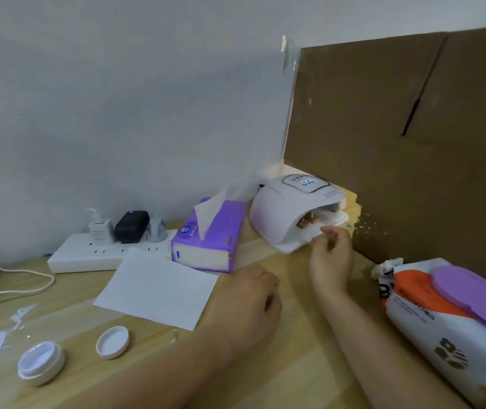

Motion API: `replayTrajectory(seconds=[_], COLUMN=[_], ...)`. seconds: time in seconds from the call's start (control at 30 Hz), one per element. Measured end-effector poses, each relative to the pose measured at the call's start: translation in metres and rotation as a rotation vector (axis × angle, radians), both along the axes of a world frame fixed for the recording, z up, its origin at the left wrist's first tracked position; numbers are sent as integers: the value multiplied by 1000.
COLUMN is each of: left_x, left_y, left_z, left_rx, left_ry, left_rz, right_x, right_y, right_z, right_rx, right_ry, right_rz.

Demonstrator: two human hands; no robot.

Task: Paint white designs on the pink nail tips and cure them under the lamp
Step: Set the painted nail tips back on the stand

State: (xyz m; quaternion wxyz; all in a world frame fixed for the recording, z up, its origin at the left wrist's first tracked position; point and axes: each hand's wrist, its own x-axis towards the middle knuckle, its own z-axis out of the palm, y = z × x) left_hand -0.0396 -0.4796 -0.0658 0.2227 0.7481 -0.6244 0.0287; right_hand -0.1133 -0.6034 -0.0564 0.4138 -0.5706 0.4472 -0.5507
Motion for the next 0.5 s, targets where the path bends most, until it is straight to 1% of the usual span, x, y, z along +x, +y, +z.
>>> replayTrajectory(seconds=[0.07, 0.13, 0.23, 0.3, 0.4, 0.5], left_x=[5, 11, 16, 21, 28, 32], left_y=[-12, -31, -67, -93, -128, -147], left_z=[16, 34, 59, 72, 83, 84], left_rx=[11, -37, -188, -210, -66, 83], left_ry=[118, 213, 285, 280, 222, 192], left_rz=[32, 52, 28, 53, 154, 231], right_x=[-4, -7, -5, -2, 0, 1], right_y=[11, 17, 19, 19, 17, 13], right_z=[-1, -1, -1, -3, -6, -8], right_rx=[-71, -144, -222, -236, -252, -218], right_ry=[-38, -38, 35, 105, 187, 207], right_rz=[11, 65, 157, 200, 257, 276])
